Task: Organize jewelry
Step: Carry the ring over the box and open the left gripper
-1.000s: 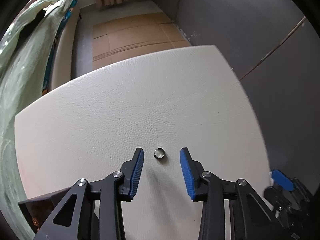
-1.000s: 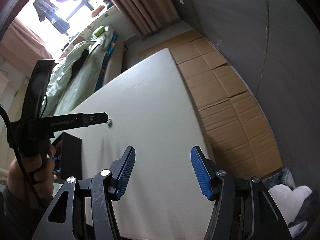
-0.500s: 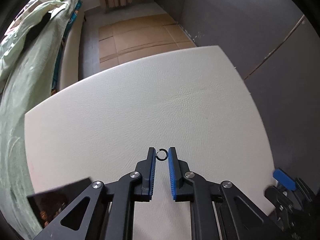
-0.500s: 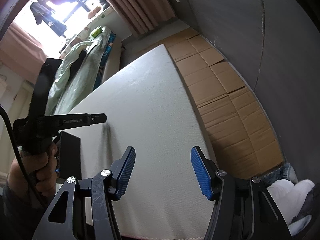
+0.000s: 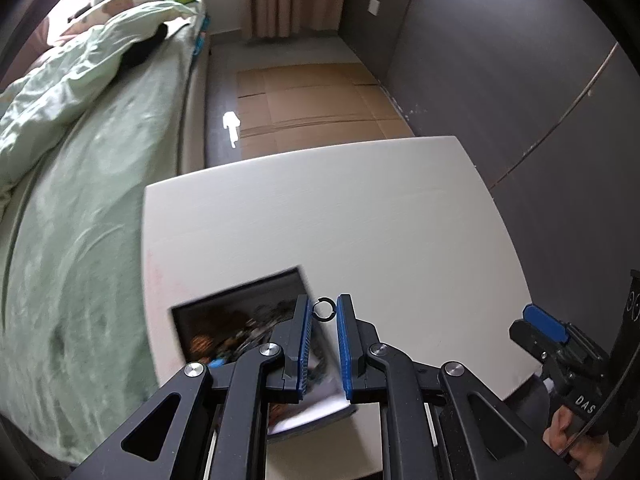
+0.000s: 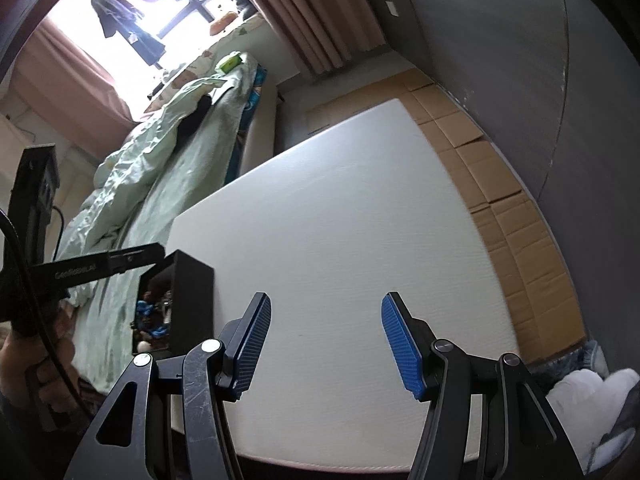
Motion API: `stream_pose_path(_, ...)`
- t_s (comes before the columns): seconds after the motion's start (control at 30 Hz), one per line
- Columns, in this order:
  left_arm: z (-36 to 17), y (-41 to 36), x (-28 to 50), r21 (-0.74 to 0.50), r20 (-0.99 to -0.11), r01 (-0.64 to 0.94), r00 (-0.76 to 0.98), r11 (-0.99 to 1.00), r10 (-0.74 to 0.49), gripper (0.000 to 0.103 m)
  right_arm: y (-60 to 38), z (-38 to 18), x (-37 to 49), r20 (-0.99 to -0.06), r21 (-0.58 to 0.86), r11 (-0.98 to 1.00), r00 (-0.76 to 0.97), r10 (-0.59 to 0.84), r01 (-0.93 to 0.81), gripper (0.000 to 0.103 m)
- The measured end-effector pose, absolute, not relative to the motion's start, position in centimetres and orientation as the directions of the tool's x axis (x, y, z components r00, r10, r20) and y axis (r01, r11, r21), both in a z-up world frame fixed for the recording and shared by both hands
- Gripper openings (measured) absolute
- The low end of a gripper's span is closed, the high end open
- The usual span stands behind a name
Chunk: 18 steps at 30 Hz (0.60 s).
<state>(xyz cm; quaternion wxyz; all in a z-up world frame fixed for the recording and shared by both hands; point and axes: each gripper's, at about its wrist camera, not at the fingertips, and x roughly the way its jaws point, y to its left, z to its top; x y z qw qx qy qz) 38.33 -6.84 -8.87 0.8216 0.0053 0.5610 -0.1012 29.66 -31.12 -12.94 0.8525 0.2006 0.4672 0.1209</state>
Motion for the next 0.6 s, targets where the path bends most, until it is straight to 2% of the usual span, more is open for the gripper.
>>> stream_pose_path(0.23,-7.6,-4.3,36.5,-0.124,-0.914,0.138,0.370,0.983,-0.168,0.015,-28.9,-11.6,28.9,-0.744,0.454,0.890,0.530,0.407,-0.047,0.059)
stream_pose_path(0.3,-7.4,-3.8,36.2,-0.149,-0.914,0.129,0.359,0.980,-0.186,0.026,-28.4,-11.3,28.5,-0.742,0.458,0.887,0.526,0.416,-0.056,0.059)
stream_pose_path(0.37,-6.8,-3.3,35.4,-0.159,-0.904,0.128,0.380,0.979,-0.196,0.060,-28.0,-11.0,28.1,-0.743,0.463,0.884,0.519,0.424,-0.059,0.059)
stream_pose_path(0.43,-5.8,-2.9,34.3,-0.157,-0.886,0.134,0.419,0.978,-0.199,0.074,-27.8,-10.9,27.6,-0.747,0.466,0.883,0.510,0.427,-0.057,0.063)
stream_pose_path(0.5,-5.0,-2.7,33.1,-0.164,-0.872,0.142,0.441,0.976,-0.211,0.074,-27.6,-10.4,27.0,-0.744,0.458,0.887,0.521,0.419,-0.058,0.075)
stream_pose_path(0.6,-4.4,-2.4,31.7,-0.174,-0.864,0.146,0.452,0.974,-0.222,0.074,-27.5,-9.5,26.0,-0.738,0.449,0.891,0.538,0.409,-0.062,0.076)
